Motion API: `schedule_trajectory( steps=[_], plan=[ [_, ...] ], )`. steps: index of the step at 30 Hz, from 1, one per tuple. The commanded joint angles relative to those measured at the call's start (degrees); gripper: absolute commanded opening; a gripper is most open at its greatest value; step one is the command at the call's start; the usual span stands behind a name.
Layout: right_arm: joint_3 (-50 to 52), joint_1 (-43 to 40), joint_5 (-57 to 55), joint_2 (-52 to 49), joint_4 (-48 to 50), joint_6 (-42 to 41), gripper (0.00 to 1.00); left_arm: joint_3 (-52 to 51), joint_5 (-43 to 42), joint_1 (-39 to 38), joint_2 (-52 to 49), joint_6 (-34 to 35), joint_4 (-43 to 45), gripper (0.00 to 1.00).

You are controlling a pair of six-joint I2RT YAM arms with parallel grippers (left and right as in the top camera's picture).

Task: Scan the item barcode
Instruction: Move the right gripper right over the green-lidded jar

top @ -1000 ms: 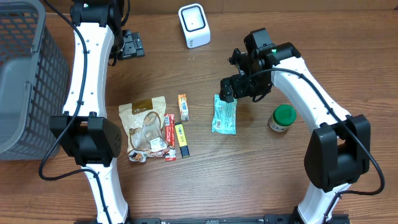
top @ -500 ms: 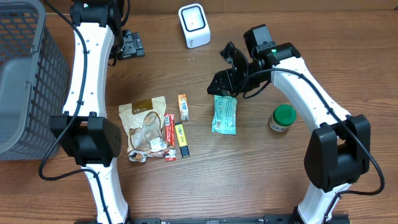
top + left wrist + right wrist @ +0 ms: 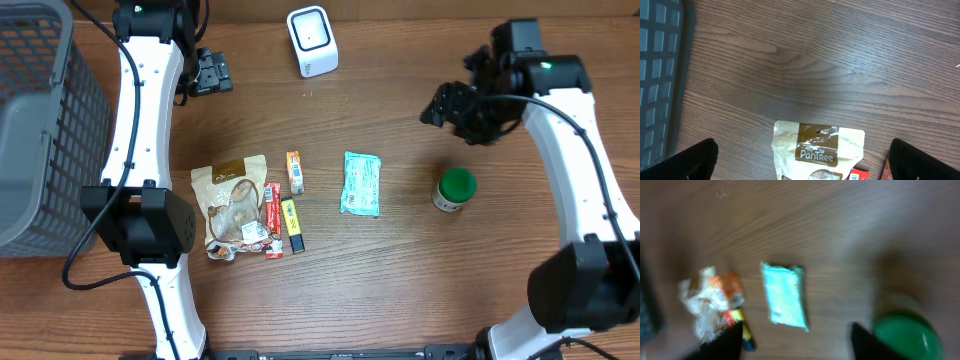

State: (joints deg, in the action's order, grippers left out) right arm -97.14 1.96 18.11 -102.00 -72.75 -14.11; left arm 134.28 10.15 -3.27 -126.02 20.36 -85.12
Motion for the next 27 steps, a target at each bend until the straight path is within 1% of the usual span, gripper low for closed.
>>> schedule_trajectory(
  steps=[1,2,3,5,12,17,24,27],
  plan=[
    [-0.9,-0.2,-10.3,0.7,-3.4,-1.2,0.87,0.1,0.7,0.1,0.5,-1.3,0.0,1.00],
    [-0.7,-0.2,-11.1,0.6,-4.7,-1.2,0.93,0.1,0.7,0.1,0.5,-1.3,0.0,1.00],
    [-0.3,-0.2,-11.8,0.4,-5.6,-1.2,0.96,0.1,0.8,0.1,0.5,-1.3,0.0,1.00],
    [0.5,-0.2,-13.1,0.3,-6.8,-1.2,1.00,0.1,0.8,0.1,0.5,-1.3,0.0,1.00],
    [6.8,-0.2,-18.8,0.2,-6.2,-9.4,1.00,0.1,0.8,0.1,0.5,-1.3,0.0,1.00],
    [10.8,-0.2,-18.2,0.2,-2.8,-13.7,1.00,0.1,0.8,0.1,0.5,-1.3,0.0,1.00],
    [18.0,-0.2,-18.0,0.2,1.8,-14.5,1.00,0.1,0.8,0.1,0.5,-1.3,0.0,1.00],
    [20.8,-0.1,-18.0,0.2,3.9,-17.1,1.00,0.1,0.8,0.1,0.5,-1.3,0.0,1.00]
  ],
)
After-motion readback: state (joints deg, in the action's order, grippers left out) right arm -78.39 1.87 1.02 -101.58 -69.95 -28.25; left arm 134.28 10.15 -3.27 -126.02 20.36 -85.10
